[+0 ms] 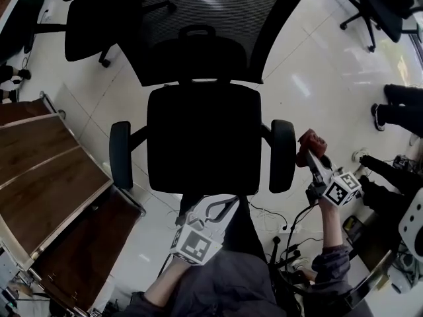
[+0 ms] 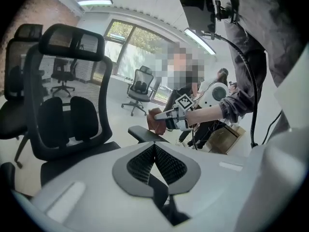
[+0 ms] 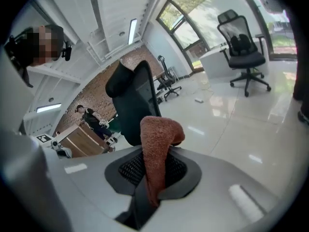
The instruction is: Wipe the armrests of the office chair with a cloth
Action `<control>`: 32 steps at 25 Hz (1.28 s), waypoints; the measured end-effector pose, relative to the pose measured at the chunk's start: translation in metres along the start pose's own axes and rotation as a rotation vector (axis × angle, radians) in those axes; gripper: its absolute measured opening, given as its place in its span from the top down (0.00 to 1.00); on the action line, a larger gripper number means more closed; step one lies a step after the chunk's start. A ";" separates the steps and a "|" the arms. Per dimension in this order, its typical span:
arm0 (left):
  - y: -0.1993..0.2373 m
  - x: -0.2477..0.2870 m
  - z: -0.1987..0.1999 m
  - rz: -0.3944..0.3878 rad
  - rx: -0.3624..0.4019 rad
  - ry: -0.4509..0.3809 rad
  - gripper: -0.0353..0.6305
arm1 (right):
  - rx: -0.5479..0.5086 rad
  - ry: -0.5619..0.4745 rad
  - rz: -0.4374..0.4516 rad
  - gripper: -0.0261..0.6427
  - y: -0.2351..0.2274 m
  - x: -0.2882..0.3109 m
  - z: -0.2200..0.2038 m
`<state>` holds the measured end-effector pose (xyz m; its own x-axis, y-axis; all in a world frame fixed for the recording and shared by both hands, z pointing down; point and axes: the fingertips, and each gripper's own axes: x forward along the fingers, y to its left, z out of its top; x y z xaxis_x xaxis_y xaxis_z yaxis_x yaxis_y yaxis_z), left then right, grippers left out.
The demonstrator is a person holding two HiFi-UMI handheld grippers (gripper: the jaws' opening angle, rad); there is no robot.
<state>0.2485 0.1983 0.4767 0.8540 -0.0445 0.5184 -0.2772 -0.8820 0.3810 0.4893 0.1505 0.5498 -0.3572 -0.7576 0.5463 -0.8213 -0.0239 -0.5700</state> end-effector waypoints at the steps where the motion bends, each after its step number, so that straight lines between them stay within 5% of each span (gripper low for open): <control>1: 0.002 -0.007 -0.001 -0.007 0.005 -0.003 0.92 | 0.001 -0.030 0.000 0.88 0.017 -0.002 0.007; 5: 0.020 -0.041 -0.005 -0.026 0.014 -0.014 0.92 | 0.022 -0.117 -0.026 0.88 0.082 0.013 0.006; 11: 0.052 -0.082 -0.019 -0.058 0.036 -0.015 0.92 | 0.170 -0.180 -0.258 0.88 0.105 0.070 -0.057; 16: 0.062 -0.101 -0.038 -0.111 0.048 0.014 0.92 | 0.242 -0.185 -0.491 0.88 0.074 0.112 -0.107; 23: 0.067 -0.113 -0.056 -0.156 0.041 0.048 0.92 | 0.237 -0.058 -0.807 0.88 -0.006 0.145 -0.164; 32: 0.074 -0.114 -0.069 -0.178 0.033 0.084 0.92 | 0.294 -0.021 -0.857 0.88 -0.044 0.166 -0.174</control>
<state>0.1005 0.1707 0.4987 0.8482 0.1513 0.5077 -0.1095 -0.8876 0.4474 0.3889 0.1394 0.7722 0.3351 -0.4152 0.8457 -0.6542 -0.7486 -0.1083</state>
